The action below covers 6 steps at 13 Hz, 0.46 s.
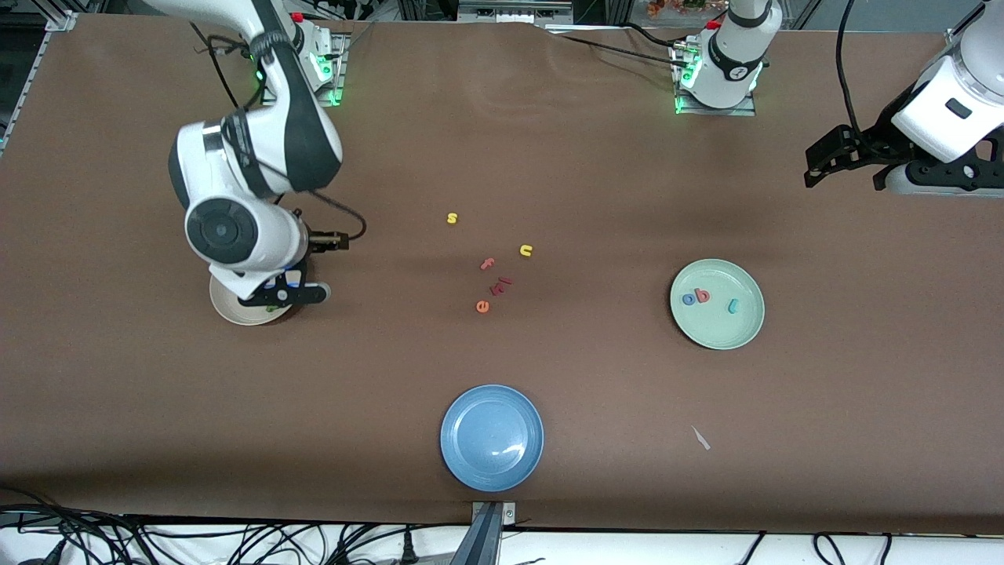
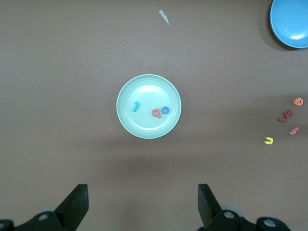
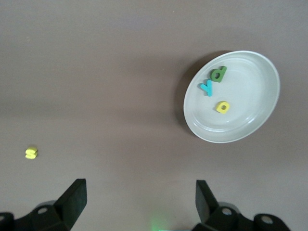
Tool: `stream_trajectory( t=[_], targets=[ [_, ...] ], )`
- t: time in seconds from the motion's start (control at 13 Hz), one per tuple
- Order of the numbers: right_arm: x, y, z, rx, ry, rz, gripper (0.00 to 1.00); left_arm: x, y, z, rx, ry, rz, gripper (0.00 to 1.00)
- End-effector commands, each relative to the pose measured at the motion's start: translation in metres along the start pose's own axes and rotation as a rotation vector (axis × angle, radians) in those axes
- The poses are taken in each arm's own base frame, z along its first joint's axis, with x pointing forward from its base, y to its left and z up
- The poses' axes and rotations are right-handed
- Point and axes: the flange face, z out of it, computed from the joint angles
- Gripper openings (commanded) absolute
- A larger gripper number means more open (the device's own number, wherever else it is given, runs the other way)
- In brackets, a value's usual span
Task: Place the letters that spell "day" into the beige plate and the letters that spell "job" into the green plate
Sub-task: 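Release the green letter in the cream plate and lift the right gripper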
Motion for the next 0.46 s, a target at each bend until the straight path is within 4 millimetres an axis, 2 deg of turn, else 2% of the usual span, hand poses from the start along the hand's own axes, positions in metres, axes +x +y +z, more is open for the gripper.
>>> stream_trajectory(
  t=[0.0, 0.23, 0.38],
  targets=[
    [-0.046, 0.033, -0.043, 0.036, 0.063, -0.003, 1.00, 0.002, 0.000, -0.006, 0.020, -0.001, 0.025, 1.00],
    [-0.079, 0.090, -0.085, 0.088, 0.148, 0.063, 1.00, 0.001, 0.002, -0.007, 0.020, 0.000, 0.028, 1.00],
    [-0.096, 0.121, -0.105, 0.106, 0.177, 0.098, 1.00, 0.001, 0.004, -0.006, 0.018, -0.003, 0.029, 1.00]
  ],
)
